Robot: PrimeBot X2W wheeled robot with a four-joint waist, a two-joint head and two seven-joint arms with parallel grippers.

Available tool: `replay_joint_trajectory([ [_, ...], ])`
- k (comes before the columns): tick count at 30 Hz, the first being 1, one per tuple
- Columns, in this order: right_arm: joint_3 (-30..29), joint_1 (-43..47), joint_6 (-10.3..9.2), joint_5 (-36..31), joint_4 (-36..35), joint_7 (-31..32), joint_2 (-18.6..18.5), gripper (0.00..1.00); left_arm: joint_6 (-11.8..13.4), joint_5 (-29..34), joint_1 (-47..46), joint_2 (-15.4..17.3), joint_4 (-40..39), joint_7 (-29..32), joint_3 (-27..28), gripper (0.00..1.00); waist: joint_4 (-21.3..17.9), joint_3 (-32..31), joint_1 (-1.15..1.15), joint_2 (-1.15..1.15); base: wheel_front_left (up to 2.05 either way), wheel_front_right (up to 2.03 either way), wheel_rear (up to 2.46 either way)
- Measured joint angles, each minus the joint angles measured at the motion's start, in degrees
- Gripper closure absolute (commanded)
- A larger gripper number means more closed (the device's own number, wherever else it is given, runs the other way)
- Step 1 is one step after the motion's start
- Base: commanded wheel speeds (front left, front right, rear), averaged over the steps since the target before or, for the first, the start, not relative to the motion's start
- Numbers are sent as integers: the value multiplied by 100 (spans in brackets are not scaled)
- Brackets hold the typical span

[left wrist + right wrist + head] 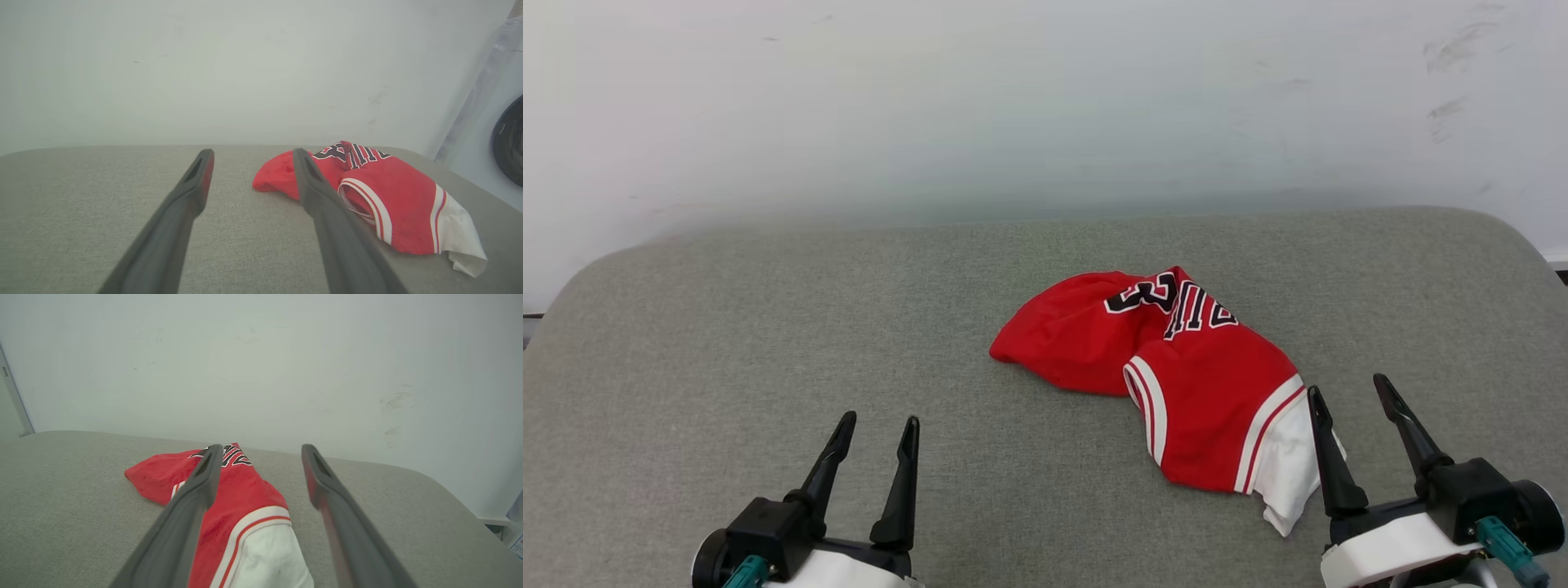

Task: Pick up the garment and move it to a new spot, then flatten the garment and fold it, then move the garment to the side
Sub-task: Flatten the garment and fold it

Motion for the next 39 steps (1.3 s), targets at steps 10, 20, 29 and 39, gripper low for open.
replay_joint_trajectory([
  [10,670,-297,0,-220,537,988,-101,0,-80,171,-14,-156,80,0,41,0,281,79,0,0,0,0,0],
  [20,1987,-1430,1,1007,635,4508,-1202,0,-82,102,-219,-202,-2,0,-149,0,754,425,1,0,0,0,0],
  [29,2471,-2134,1,1564,906,6395,-1735,0,-82,59,-536,-211,25,0,-333,0,1286,896,1,0,0,0,0],
  [39,2513,-2348,1,1585,1660,6604,-1925,76,-82,52,-708,-257,87,0,-481,0,1811,1303,0,0,0,0,0],
])
